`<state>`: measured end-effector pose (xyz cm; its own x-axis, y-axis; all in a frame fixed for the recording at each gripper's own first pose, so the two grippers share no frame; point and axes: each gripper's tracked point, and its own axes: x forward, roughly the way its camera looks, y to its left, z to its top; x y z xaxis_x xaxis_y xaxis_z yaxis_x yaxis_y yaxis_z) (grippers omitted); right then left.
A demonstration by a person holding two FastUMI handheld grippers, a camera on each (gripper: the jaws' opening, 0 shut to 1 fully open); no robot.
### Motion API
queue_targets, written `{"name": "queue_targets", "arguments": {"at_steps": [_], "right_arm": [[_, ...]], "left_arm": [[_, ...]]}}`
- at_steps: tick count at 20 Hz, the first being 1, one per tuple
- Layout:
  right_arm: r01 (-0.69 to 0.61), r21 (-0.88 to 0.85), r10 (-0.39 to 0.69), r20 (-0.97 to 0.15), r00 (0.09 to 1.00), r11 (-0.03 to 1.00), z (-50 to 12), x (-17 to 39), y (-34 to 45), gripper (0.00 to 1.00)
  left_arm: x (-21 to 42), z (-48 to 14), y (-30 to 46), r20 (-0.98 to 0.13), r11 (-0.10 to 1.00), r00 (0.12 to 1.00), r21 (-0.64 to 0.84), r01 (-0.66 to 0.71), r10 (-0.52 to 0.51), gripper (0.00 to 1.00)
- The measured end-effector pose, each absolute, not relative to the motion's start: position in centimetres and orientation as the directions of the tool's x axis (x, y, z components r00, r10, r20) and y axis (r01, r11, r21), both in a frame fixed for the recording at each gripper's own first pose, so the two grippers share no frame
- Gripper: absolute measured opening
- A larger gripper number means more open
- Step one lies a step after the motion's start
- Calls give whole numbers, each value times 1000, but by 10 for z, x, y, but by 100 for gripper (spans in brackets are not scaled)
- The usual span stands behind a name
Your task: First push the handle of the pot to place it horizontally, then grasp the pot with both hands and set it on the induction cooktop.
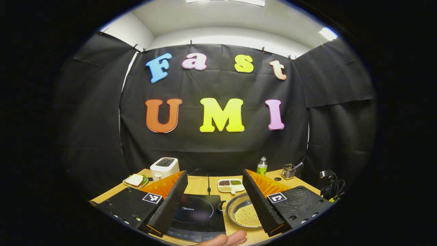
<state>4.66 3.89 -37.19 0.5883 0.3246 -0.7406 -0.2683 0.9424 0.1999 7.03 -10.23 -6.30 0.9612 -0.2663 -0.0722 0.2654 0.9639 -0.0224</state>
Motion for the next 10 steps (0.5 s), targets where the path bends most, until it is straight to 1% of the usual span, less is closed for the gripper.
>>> {"name": "queue_targets", "arguments": {"at_steps": [1,2,3,5,6,7,9,10], "right_arm": [[-263,184,310,-738,600,947,-370,51,34,0],[-257,177,301,-736,606,950,-369,53,32,4],[-256,170,295,-736,609,952,-369,56,30,0],[-253,155,282,-738,613,955,-370,60,27,0],[-248,154,278,-738,615,957,-371,63,26,1],[-244,148,271,-739,617,958,-371,66,24,4],[-235,127,251,-736,628,964,-371,74,18,3],[-229,114,237,-735,635,967,-371,79,15,0]], "left_arm": [[70,-65,-102,-74,964,961,-25,266,-267,96],[71,-65,-101,-70,964,962,-27,264,-266,96],[71,-64,-100,-63,965,963,-31,262,-263,96],[72,-64,-100,-57,964,962,-42,264,-266,96],[72,-63,-99,-56,963,962,-44,265,-267,96],[72,-65,-99,-57,963,962,-44,265,-267,96],[72,-70,-98,-67,964,961,-39,265,-267,96],[73,-72,-98,-73,964,961,-37,265,-267,96]]}}
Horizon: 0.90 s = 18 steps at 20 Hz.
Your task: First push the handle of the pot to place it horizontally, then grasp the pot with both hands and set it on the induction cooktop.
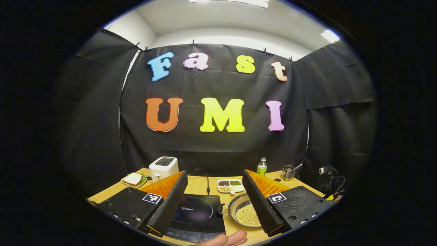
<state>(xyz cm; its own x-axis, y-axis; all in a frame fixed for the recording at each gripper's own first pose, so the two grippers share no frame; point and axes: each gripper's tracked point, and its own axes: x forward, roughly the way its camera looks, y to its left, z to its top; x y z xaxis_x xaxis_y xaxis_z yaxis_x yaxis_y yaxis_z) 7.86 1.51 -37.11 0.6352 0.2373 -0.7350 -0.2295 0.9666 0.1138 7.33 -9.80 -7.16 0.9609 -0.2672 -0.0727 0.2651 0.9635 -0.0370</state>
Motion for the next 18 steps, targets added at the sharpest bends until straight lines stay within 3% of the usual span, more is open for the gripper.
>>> {"name": "queue_targets", "arguments": {"at_steps": [8,17,18], "right_arm": [[-174,74,173,-719,673,982,-372,109,0,4],[-120,131,178,-687,704,984,-362,85,-13,1],[-120,130,176,-680,712,984,-359,84,-13,7]], "left_arm": [[78,-92,-99,-123,963,955,-40,266,-269,96],[86,-148,-130,-262,946,910,-42,322,-321,95],[87,-156,-134,-282,943,901,-48,329,-329,95]]}}
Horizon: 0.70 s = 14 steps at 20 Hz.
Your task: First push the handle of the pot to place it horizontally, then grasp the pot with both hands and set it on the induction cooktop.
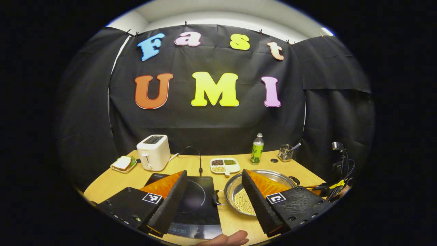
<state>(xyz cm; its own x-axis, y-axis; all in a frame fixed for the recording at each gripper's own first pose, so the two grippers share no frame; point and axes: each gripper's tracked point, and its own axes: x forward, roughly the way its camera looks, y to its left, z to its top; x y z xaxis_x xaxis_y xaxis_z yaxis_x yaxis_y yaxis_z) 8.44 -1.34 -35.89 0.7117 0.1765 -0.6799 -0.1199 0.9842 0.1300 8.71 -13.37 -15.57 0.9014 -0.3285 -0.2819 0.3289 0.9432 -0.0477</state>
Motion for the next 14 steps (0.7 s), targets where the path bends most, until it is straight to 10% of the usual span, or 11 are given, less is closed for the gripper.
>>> {"name": "queue_targets", "arguments": {"at_steps": [1,5,14], "right_arm": [[-111,125,166,-665,728,986,-353,85,-16,11],[-71,59,92,-628,773,996,-338,90,-26,99],[-121,54,128,-619,775,991,-323,114,-3,97]], "left_arm": [[89,-165,-137,-305,942,893,-50,333,-331,95],[95,-196,-147,-383,938,862,-42,343,-332,95],[102,-271,-170,-581,932,744,-79,354,-331,95]]}}
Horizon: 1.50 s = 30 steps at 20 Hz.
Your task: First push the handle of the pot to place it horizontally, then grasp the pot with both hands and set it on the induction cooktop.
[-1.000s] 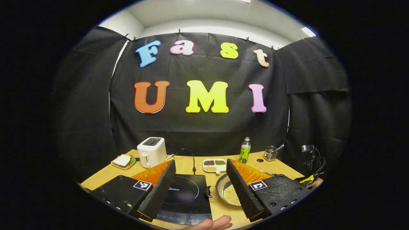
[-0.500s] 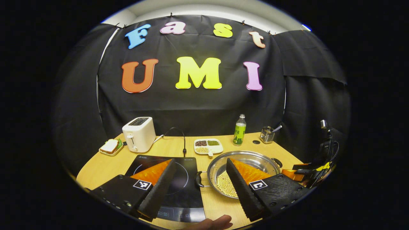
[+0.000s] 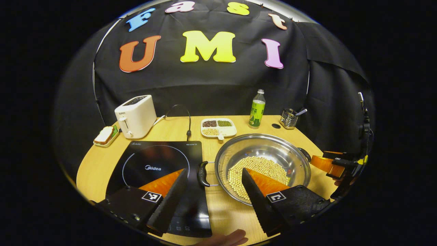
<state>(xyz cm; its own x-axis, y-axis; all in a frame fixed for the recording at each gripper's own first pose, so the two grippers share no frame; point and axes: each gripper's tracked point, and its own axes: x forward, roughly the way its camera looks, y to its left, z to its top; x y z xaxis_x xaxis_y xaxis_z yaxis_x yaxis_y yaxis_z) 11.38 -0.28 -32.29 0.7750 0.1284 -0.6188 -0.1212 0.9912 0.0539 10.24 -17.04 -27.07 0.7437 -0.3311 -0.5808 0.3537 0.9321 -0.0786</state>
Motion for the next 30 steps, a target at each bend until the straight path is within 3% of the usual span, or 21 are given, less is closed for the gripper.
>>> {"name": "queue_targets", "arguments": {"at_steps": [10,17,18,19,21,25,26,27,28,29,30], "right_arm": [[-147,-41,85,-654,752,988,-340,159,-1,96],[-156,-31,91,-693,715,987,-359,178,3,96],[-159,-27,95,-700,708,987,-362,180,4,96],[-159,-27,94,-706,702,987,-366,181,3,97],[-148,-27,85,-712,697,989,-373,184,1,97],[-142,-16,86,-731,677,990,-383,182,0,94],[-143,-14,87,-734,673,990,-384,182,-1,91],[-147,-8,93,-737,669,989,-386,181,-1,91],[-151,-1,101,-739,666,989,-387,181,1,89],[-158,13,115,-745,657,987,-390,181,4,87],[-160,21,121,-754,646,987,-392,179,4,81]], "left_arm": [[131,-324,-178,-683,946,677,-66,316,-274,95],[153,-346,-179,-707,948,642,-135,289,-296,96],[158,-344,-181,-698,944,646,-142,299,-310,84],[157,-343,-183,-698,941,643,-147,305,-317,90],[157,-345,-179,-704,942,642,-124,311,-305,92],[158,-347,-176,-707,948,646,-119,294,-289,73],[159,-348,-174,-712,951,644,-116,286,-280,88],[157,-347,-175,-716,952,639,-123,280,-281,71],[157,-348,-175,-721,952,633,-127,278,-281,82],[153,-347,-175,-728,952,625,-131,276,-282,54],[153,-346,-174,-730,950,622,-126,286,-284,60]]}}
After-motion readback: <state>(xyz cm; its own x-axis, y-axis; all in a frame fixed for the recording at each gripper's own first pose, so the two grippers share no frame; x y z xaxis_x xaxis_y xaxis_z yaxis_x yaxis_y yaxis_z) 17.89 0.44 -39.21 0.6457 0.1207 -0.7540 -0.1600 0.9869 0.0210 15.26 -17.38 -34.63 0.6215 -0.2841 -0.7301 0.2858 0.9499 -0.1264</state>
